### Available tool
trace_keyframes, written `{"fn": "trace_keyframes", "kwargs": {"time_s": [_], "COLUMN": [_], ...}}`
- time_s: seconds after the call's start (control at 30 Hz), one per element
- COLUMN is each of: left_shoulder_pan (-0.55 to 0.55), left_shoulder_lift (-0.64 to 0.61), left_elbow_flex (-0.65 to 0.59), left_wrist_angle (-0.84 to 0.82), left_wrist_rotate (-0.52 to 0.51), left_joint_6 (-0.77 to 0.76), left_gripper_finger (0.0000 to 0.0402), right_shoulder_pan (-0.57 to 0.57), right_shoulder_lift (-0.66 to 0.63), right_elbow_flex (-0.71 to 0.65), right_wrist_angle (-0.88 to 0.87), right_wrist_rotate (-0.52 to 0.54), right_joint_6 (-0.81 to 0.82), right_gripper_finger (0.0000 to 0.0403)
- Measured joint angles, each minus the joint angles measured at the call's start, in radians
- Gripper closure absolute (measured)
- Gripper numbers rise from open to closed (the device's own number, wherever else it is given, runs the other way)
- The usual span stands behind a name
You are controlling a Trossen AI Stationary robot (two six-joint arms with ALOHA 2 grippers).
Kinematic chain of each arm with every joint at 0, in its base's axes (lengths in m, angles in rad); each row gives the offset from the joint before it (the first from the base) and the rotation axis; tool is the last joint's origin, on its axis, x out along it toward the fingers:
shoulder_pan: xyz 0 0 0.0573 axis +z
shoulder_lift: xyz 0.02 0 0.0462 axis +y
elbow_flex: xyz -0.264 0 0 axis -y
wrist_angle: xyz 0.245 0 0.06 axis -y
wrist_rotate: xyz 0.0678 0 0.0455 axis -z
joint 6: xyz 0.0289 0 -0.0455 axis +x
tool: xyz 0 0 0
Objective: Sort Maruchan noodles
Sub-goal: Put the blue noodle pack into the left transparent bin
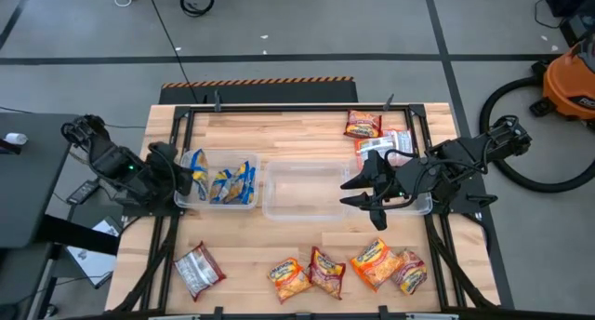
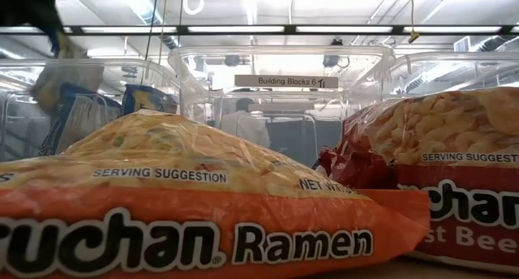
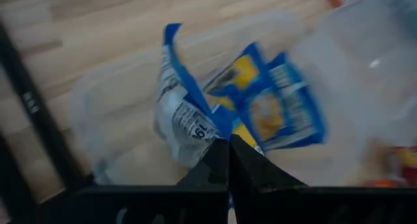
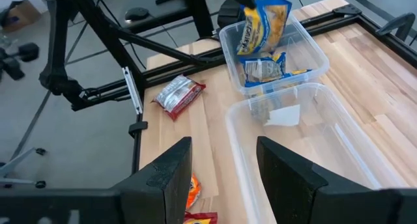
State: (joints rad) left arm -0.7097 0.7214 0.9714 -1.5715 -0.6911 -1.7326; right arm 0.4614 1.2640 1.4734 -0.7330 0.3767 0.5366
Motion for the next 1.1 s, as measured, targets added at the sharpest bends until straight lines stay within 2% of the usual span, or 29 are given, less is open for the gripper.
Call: {"fn": "trace_keyframes", "kwargs": {"time_s": [0.13, 0.3, 0.77, 0.97, 1.1], "left_shoulder_pan": [0.000, 0.000, 0.000, 0.000, 0.000], "left_shoulder_lift": [-0.047, -0.076, -0.067, 0.013, 0.065], "left_elbow_flex": [-0.113, -0.230, -0.225, -0.226, -0.226], "left_wrist_angle": [0.002, 0.030, 0.096, 0.113, 0.067], "left_wrist_rotate": [0.023, 0.111, 0.118, 0.091, 0.106], "left_joint_6": [-0.045, -0.071, -0.057, -0.058, -0.121], "left_gripper_finger": [0.0401, 0.0400, 0.0388, 0.0381, 0.0380], "right_shoulder_pan": [0.000, 0.000, 0.000, 0.000, 0.000], "right_shoulder_lift": [0.000, 0.000, 0.001, 0.001, 0.001], "right_elbow_flex": [0.000, 0.000, 0.000, 0.000, 0.000], "right_wrist_angle": [-0.001, -0.001, -0.002, -0.002, -0.002], "right_wrist_rotate": [0.000, 0.024, 0.026, 0.026, 0.026], "right_joint_6": [0.029, 0.041, 0.041, 0.041, 0.040], "right_gripper_finger": [0.0224, 0.0224, 0.0224, 0.0224, 0.0224]}}
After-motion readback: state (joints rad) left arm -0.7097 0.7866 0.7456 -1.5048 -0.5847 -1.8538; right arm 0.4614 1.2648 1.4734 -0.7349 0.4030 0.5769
